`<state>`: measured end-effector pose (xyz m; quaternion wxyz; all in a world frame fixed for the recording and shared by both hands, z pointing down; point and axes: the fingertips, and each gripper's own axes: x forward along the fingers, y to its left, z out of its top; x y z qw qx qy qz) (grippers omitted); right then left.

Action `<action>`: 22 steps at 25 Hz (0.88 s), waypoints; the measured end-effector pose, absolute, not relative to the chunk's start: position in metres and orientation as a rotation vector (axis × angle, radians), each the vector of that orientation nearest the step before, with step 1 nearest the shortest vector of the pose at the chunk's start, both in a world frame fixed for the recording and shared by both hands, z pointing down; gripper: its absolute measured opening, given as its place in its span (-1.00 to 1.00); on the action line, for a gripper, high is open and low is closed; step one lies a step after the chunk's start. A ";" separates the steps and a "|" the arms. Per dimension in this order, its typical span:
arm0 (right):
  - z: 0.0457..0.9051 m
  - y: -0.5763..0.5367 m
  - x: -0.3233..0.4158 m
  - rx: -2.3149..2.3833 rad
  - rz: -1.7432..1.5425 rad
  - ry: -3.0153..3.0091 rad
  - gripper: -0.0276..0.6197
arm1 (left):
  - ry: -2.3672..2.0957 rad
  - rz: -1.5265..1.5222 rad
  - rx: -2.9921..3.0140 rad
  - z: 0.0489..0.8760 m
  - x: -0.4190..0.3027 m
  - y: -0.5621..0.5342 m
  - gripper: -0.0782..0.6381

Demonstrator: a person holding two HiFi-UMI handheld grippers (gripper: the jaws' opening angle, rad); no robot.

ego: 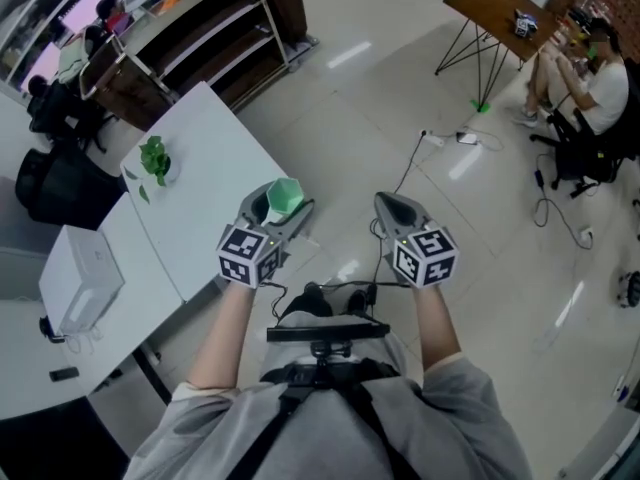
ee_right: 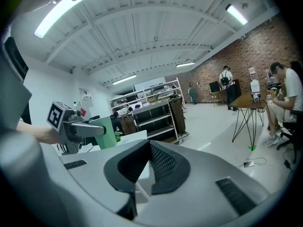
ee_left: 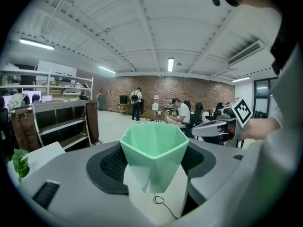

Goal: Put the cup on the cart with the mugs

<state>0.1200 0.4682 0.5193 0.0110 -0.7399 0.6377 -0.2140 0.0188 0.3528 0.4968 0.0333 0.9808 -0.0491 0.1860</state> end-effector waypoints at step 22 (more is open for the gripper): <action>0.499 0.332 0.305 -2.515 -0.589 1.818 -0.91 | 0.155 0.521 3.039 0.496 0.238 0.243 0.11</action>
